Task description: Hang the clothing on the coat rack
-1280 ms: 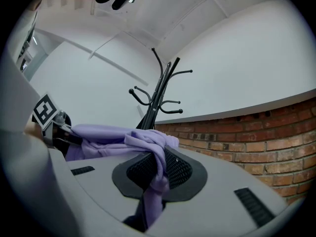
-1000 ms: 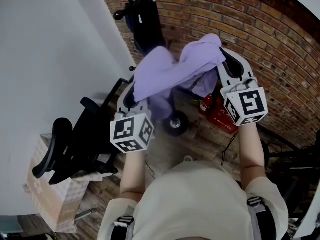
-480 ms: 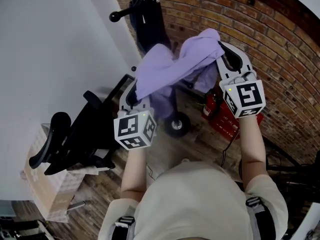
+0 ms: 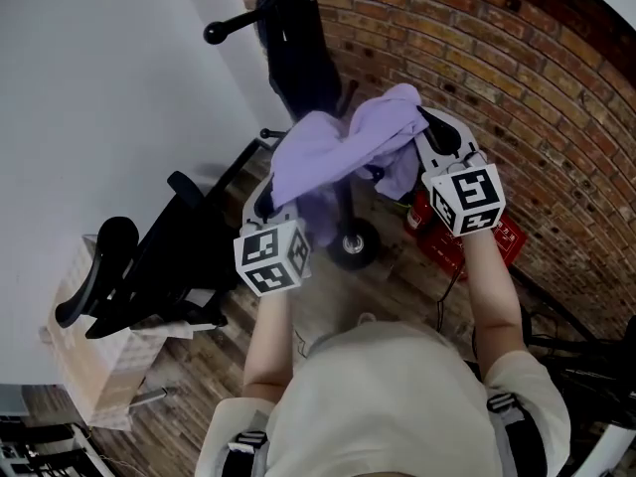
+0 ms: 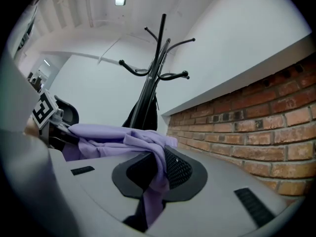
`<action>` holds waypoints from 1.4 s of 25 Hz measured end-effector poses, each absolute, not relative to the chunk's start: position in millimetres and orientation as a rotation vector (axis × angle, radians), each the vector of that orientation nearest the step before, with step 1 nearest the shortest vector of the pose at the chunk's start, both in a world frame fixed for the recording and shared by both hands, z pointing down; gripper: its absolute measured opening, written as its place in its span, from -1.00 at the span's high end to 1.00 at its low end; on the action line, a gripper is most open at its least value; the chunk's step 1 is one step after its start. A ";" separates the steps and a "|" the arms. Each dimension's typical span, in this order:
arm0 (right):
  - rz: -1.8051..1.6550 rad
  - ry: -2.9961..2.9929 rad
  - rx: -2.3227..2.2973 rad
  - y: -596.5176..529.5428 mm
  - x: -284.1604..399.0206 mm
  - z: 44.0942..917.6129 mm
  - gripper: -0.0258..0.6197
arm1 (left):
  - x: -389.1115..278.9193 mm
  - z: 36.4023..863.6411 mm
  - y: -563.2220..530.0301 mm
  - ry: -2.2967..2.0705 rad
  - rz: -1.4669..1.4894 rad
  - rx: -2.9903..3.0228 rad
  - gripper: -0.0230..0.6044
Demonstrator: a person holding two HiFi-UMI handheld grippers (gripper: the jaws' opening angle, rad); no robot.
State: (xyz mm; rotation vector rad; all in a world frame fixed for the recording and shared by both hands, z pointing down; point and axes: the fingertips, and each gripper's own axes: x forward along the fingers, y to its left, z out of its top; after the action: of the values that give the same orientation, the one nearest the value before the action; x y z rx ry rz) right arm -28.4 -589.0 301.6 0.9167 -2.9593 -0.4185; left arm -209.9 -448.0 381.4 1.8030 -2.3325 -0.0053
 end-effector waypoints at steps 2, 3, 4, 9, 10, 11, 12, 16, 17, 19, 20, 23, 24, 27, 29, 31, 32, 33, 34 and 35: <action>-0.382 -2.963 0.890 -591.6 -31.7 313.4 0.84 | -211.9 392.2 -447.4 -2.331 0.013 1.770 0.81; -0.366 -2.963 0.876 -592.6 -33.5 319.3 0.84 | -213.3 398.3 -446.9 -2.330 0.023 1.752 0.81; -0.353 -2.961 0.862 -593.2 -35.5 325.4 0.84 | -214.6 404.8 -446.0 -2.327 0.031 1.734 0.81; -0.274 -2.928 0.800 -594.9 -41.8 361.1 0.84 | -219.1 440.6 -441.7 -2.299 0.056 1.634 0.81; -0.252 -2.920 0.792 -595.6 -42.5 368.5 0.84 | -219.2 448.1 -441.2 -2.289 0.062 1.614 0.81; -0.230 -2.913 0.785 -596.1 -43.2 375.5 0.84 | -219.1 455.6 -440.9 -2.278 0.068 1.595 0.81; -0.208 -2.908 0.780 -596.6 -43.8 382.3 0.84 | -218.8 463.0 -440.7 -2.268 0.074 1.579 0.81; -0.122 -2.878 0.771 -597.8 -44.0 410.2 0.84 | -213.7 493.6 -445.0 -2.229 0.090 1.558 0.81; -0.104 -2.868 0.769 -597.1 -43.6 417.7 0.84 | -211.4 502.3 -447.2 -2.218 0.099 1.562 0.81; -0.078 -2.848 0.761 -593.5 -43.3 432.2 0.84 | -204.5 519.4 -451.8 -2.186 0.126 1.571 0.81; -0.068 -2.840 0.758 -591.0 -43.3 438.6 0.84 | -199.7 526.7 -454.3 -2.167 0.141 1.577 0.81; -0.040 -2.827 0.757 -583.0 -42.7 453.0 0.84 | -183.2 543.7 -463.1 -2.116 0.181 1.599 0.81; -0.035 -2.824 0.758 -580.4 -42.8 456.5 0.84 | -177.9 548.6 -466.1 -2.102 0.194 1.609 0.81; -0.020 -2.824 0.751 -570.1 -45.5 466.3 0.84 | -164.0 565.6 -472.8 -2.066 0.243 1.640 0.81; 0.002 -2.830 0.740 -561.8 -48.5 472.7 0.84 | -154.4 573.2 -476.6 -2.043 0.267 1.669 0.81; 0.021 -2.837 0.730 -553.8 -51.1 478.2 0.84 | -143.2 576.4 -479.6 -2.018 0.274 1.699 0.81; 0.028 -2.841 0.727 -550.0 -51.9 480.2 0.84 | -137.3 576.9 -481.2 -2.009 0.274 1.717 0.81; 0.035 -2.845 0.726 -546.6 -52.4 481.6 0.84 | -131.9 577.4 -482.6 -2.001 0.276 1.732 0.81; 0.041 -2.850 0.725 -543.4 -53.0 482.6 0.84 | -127.4 578.4 -483.6 -1.995 0.280 1.744 0.81; 0.048 -2.853 0.724 -540.7 -53.8 483.4 0.84 | -123.8 579.7 -484.4 -1.991 0.285 1.752 0.81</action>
State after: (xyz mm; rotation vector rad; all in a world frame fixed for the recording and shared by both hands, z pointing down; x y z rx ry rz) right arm -53.8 -540.7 483.4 0.7242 -2.8526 0.0477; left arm -123.8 -484.4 579.7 1.7519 -1.9907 0.2850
